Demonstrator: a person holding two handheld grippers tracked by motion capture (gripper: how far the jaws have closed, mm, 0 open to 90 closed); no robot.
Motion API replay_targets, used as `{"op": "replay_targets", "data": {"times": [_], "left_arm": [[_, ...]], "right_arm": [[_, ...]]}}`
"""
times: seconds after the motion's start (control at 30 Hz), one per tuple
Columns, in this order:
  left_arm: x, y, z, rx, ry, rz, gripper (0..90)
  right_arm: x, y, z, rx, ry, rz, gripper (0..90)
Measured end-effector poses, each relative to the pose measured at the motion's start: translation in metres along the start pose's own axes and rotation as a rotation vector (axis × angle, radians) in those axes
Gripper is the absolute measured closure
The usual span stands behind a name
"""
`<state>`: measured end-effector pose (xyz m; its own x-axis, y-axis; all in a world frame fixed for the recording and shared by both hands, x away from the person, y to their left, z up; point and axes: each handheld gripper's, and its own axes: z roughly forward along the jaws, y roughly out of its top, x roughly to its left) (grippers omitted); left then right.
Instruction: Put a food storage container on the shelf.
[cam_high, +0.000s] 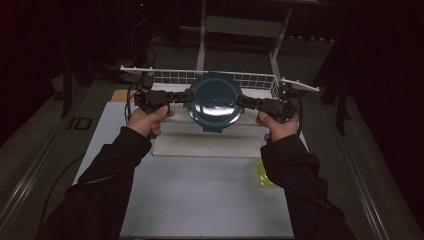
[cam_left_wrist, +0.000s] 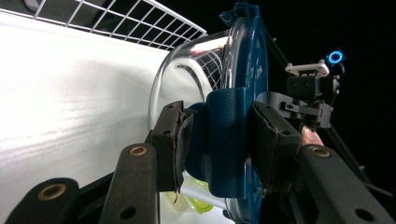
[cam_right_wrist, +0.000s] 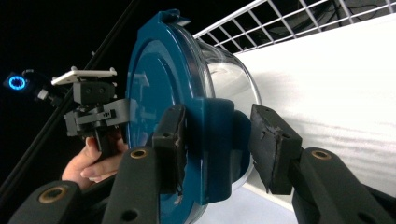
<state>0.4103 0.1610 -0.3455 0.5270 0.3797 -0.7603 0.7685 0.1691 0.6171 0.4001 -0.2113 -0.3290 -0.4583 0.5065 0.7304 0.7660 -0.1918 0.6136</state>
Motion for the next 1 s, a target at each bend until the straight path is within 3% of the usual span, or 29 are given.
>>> {"op": "replay_targets", "data": {"times": [0.27,0.47,0.53,0.7,0.93,0.97,1.0], "left_arm": [[0.021,0.007,0.007,-0.019,-0.027,-0.107,55.0],[0.035,0.008,0.010,-0.015,-0.046,-0.166,52.5],[0.034,0.009,0.010,-0.016,-0.044,-0.157,51.2],[0.028,0.011,0.011,0.000,-0.007,-0.107,48.8],[0.017,0.014,0.007,-0.007,0.051,-0.047,38.7],[0.013,0.014,0.003,-0.010,0.076,-0.013,38.7],[0.011,0.014,0.002,-0.013,0.080,-0.005,38.7]], "right_arm": [[-0.010,0.012,0.012,0.000,-0.018,0.108,56.0],[-0.016,0.016,0.021,0.003,-0.029,0.151,54.6],[-0.018,0.017,0.023,0.002,-0.053,0.147,55.3],[-0.020,0.018,0.024,-0.006,-0.056,0.149,55.1],[-0.013,0.021,0.018,-0.008,-0.090,0.078,50.4],[-0.012,0.021,0.017,-0.008,-0.097,0.070,50.2],[-0.009,0.022,0.012,-0.019,-0.112,0.043,49.9]]}}
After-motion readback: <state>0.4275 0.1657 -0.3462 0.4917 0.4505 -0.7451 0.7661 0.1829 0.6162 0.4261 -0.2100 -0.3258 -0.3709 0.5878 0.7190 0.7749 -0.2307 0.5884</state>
